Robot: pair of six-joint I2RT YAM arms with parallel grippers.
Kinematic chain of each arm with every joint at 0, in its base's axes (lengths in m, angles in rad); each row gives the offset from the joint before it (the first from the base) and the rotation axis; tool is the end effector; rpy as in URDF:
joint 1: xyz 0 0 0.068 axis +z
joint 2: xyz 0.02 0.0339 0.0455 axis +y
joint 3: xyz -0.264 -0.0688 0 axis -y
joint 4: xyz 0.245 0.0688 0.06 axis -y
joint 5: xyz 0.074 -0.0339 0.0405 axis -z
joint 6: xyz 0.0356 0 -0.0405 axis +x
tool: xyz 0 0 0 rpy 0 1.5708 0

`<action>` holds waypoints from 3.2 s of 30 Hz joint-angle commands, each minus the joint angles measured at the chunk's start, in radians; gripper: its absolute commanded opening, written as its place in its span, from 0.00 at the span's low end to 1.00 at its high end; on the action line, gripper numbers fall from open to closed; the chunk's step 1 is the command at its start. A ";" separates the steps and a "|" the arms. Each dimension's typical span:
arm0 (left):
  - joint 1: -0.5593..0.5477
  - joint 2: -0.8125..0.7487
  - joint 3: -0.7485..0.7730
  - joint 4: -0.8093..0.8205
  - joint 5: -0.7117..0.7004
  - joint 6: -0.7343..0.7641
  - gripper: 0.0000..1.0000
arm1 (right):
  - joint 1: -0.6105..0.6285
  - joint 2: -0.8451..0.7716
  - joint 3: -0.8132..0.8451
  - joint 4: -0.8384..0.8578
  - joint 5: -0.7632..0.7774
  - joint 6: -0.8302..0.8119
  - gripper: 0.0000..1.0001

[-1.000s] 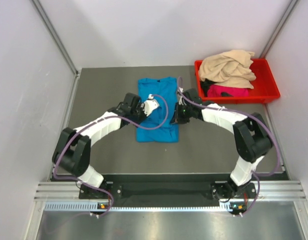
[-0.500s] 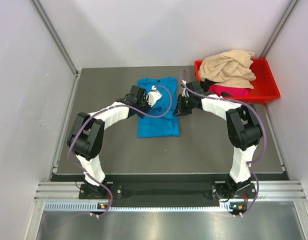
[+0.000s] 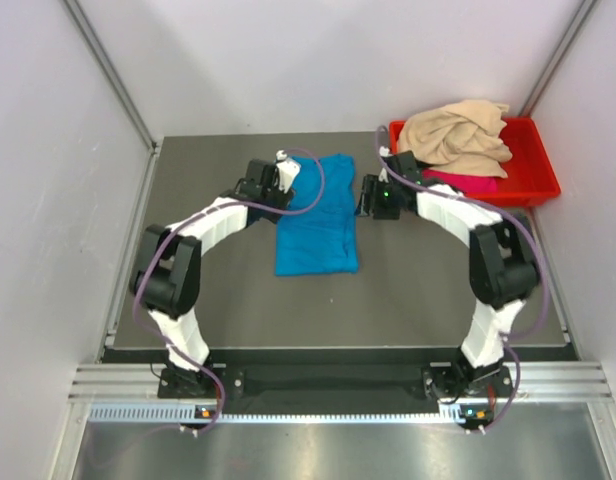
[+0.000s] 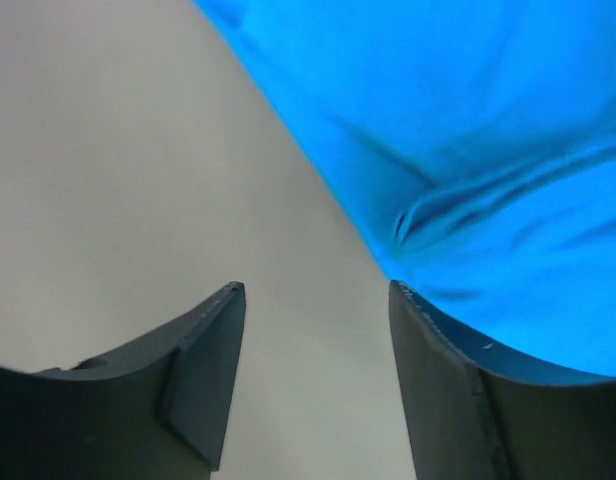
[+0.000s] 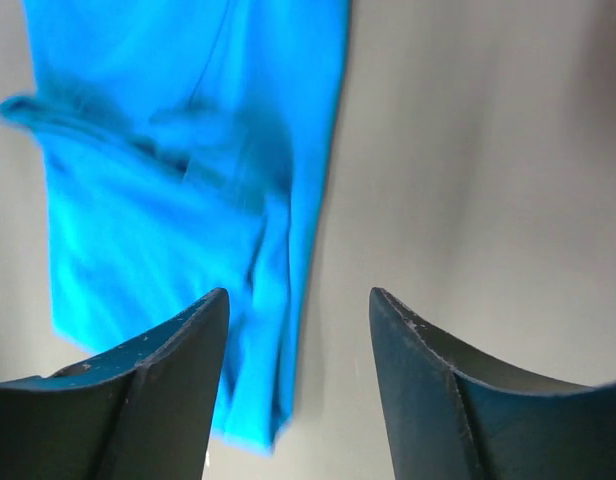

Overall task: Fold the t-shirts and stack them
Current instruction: Fold the tshirt

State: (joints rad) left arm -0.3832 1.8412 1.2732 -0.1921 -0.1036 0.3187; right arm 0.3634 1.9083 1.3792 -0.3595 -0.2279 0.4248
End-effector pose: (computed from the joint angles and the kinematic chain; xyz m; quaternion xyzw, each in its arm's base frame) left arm 0.3804 -0.1494 0.2113 0.2963 0.8688 0.0349 0.3951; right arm 0.3876 0.1560 0.2064 -0.0093 0.9370 0.2266 0.2657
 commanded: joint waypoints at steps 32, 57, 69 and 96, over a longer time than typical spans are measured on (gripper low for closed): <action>-0.149 -0.278 -0.480 -0.041 0.214 0.350 0.00 | 0.065 -0.305 -0.575 0.325 -0.231 0.089 0.00; 0.001 -0.442 -0.319 -0.290 0.358 0.106 0.73 | 0.092 -0.339 -0.413 0.151 -0.078 -0.047 0.44; 0.096 -0.182 -0.226 0.094 0.361 -0.122 0.64 | 0.094 -0.005 -0.123 0.234 -0.057 -0.029 0.38; 0.102 -0.010 -0.169 0.142 0.394 -0.056 0.35 | 0.077 0.069 -0.086 0.237 -0.071 -0.024 0.11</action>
State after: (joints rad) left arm -0.2836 1.8019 1.0576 -0.0196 0.3054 0.2440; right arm 0.4465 1.9911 1.2667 -0.1467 -0.3000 0.4107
